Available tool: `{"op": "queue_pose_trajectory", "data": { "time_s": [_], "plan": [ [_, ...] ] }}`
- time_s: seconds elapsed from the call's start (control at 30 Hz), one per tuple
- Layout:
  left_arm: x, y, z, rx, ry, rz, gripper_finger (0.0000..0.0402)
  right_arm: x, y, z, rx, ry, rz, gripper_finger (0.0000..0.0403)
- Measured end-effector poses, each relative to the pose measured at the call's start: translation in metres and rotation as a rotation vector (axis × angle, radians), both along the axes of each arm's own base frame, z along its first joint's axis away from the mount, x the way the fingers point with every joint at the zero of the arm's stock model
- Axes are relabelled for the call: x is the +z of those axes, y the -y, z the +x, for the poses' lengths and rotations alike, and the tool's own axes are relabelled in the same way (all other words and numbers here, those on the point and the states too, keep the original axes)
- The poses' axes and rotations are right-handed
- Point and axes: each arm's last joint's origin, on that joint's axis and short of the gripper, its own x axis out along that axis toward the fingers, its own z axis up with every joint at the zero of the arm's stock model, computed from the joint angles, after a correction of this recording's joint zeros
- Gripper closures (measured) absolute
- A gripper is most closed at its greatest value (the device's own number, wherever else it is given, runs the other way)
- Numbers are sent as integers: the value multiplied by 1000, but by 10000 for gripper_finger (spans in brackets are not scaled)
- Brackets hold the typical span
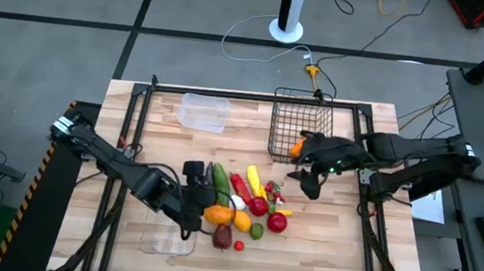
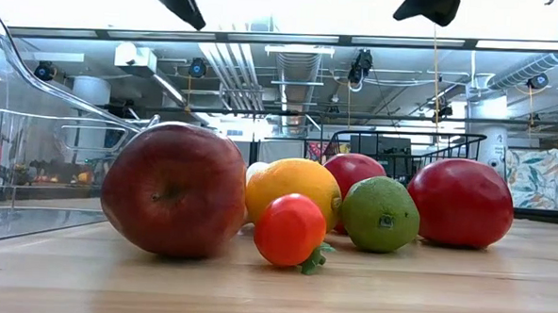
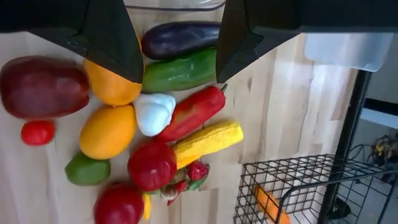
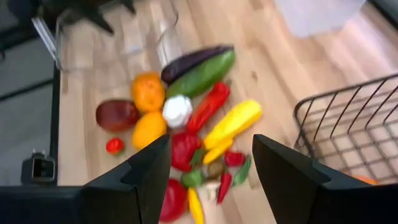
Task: Sort produce into baskets
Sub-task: Put the green lemon into the transparent bin
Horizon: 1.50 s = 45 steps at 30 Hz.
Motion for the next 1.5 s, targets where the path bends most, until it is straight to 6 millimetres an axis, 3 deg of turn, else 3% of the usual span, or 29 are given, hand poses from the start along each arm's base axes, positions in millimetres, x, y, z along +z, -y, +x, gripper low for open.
{"op": "queue_pose_trajectory", "data": {
  "time_s": [0.37,0.63,0.8,1.1,1.5],
  "plan": [
    [-9,-27,-45,-19,389,-224,244,-14,-22,29,-16,-228,39,186],
    [-15,-42,-64,118,547,-167,245,-41,-46,41,217,-353,-70,186],
    [-15,-44,-65,179,581,-153,245,-56,-69,46,344,-383,-168,186],
    [-22,-39,-55,213,598,-174,244,-81,-110,61,508,-282,-306,186],
    [-27,-35,-47,252,630,-248,244,-118,-127,86,512,-273,-301,186]
  ]
}}
